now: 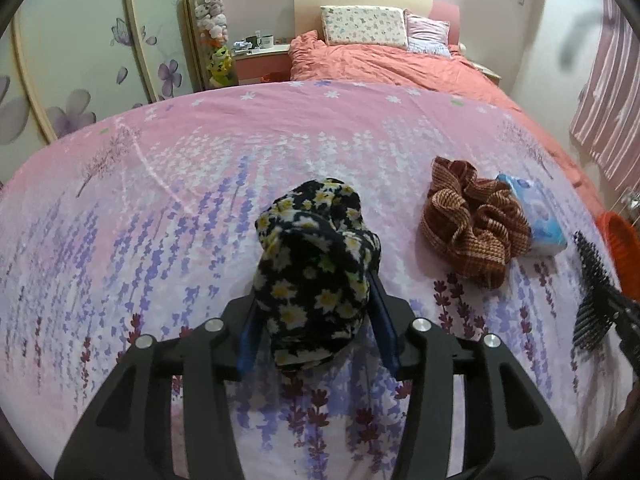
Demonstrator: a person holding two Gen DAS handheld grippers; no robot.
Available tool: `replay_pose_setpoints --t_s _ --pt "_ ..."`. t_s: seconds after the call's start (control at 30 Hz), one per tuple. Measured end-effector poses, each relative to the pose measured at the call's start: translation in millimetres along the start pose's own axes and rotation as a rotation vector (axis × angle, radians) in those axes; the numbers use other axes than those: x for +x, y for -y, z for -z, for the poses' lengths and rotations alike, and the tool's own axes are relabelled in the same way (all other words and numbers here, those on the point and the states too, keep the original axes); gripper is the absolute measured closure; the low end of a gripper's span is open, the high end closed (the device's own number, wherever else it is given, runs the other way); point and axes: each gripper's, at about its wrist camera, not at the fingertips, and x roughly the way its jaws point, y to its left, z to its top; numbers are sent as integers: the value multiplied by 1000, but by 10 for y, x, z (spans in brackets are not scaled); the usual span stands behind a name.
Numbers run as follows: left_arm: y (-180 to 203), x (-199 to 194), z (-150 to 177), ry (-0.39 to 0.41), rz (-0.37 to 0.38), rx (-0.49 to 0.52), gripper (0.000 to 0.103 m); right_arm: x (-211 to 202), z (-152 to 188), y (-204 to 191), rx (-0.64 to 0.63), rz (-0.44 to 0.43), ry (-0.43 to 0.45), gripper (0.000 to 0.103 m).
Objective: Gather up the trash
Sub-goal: 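Grasp the black checkered mesh with the right tool while the left tool holds the floral cloth, then carry the floral cloth and checkered mesh over the orange basket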
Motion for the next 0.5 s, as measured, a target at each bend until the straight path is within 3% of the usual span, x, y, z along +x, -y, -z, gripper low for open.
replay_pose_setpoints --t_s 0.5 --pt "-90 -17 5 11 49 -48 55 -6 27 104 18 -32 0 89"
